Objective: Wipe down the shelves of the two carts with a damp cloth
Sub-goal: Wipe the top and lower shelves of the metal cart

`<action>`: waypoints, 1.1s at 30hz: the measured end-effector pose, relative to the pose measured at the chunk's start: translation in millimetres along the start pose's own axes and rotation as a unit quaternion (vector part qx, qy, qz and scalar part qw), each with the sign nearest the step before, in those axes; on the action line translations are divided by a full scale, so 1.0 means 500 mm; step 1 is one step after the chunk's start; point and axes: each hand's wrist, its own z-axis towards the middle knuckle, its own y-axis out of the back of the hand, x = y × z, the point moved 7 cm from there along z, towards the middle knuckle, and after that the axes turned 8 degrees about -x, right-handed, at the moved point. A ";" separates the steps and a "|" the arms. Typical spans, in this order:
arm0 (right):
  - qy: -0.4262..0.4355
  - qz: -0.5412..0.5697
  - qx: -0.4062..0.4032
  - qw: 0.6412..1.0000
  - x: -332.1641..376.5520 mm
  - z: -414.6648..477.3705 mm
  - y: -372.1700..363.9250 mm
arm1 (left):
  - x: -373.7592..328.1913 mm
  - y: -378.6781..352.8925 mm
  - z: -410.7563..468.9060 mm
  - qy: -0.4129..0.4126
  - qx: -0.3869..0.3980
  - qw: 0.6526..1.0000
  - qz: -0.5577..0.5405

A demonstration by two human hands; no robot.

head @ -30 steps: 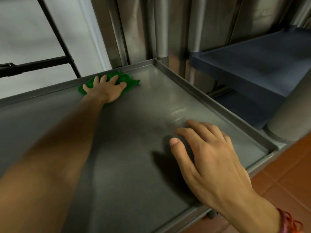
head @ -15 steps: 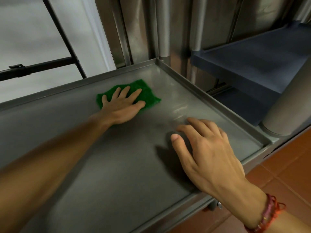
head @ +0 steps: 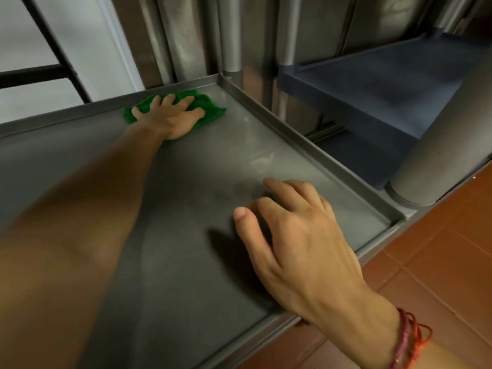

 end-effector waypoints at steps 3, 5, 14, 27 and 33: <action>0.001 0.003 -0.008 1.000 -0.002 0.000 0.000 | -0.003 -0.001 -0.012 -0.003 0.000 1.000 0.004; 0.002 0.000 -0.009 1.000 -0.003 0.000 -0.002 | -0.008 0.001 -0.030 -0.010 0.002 1.000 0.001; 0.011 0.007 -0.034 0.999 -0.002 -0.002 0.008 | -0.071 -0.001 -0.262 -0.083 0.026 0.996 -0.012; -0.009 0.023 -0.056 0.998 -0.006 -0.005 0.011 | -0.071 0.002 -0.223 -0.069 0.029 0.997 -0.015; -0.010 0.020 -0.059 0.998 -0.011 -0.003 0.009 | -0.075 0.001 -0.220 -0.040 0.038 0.998 -0.009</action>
